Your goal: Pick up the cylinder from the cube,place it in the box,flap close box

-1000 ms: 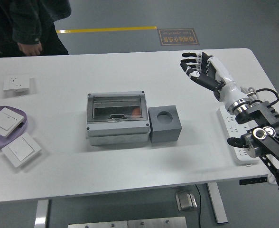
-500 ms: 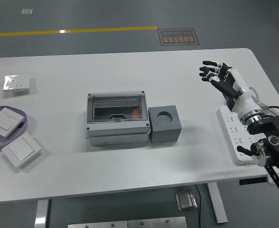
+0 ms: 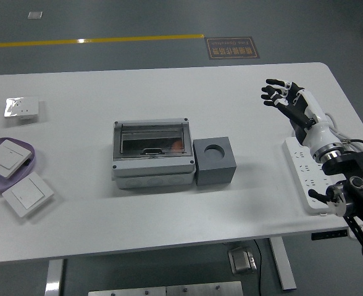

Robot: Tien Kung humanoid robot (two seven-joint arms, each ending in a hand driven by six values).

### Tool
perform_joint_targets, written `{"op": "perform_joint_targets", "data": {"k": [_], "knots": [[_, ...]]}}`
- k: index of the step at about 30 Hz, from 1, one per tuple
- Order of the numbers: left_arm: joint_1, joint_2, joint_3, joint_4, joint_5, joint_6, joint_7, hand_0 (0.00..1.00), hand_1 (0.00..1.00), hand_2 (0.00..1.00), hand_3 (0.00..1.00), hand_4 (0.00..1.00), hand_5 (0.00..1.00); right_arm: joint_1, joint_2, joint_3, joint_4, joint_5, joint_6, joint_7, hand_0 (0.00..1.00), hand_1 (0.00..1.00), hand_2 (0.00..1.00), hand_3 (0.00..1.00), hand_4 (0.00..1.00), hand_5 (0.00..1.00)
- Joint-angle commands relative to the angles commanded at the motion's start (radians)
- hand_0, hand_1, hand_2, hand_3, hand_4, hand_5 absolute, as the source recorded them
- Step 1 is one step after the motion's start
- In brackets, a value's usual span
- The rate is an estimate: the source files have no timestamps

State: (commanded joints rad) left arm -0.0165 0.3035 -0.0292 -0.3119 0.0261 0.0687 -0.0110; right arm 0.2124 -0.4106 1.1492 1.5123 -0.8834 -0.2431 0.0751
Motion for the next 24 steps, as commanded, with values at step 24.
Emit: {"op": "perform_joint_targets", "data": {"k": [24], "knots": [[-0.004,-0.004,-0.003,0.001,-0.004,0.0,0.002,0.614,0.627,0.605,0.626,0.709,0.245,-0.011,0.015,0.006,-0.019,-0.024,0.009,0.013,0.715,0.65,0.662,0.676,0.673,0.376]]}}
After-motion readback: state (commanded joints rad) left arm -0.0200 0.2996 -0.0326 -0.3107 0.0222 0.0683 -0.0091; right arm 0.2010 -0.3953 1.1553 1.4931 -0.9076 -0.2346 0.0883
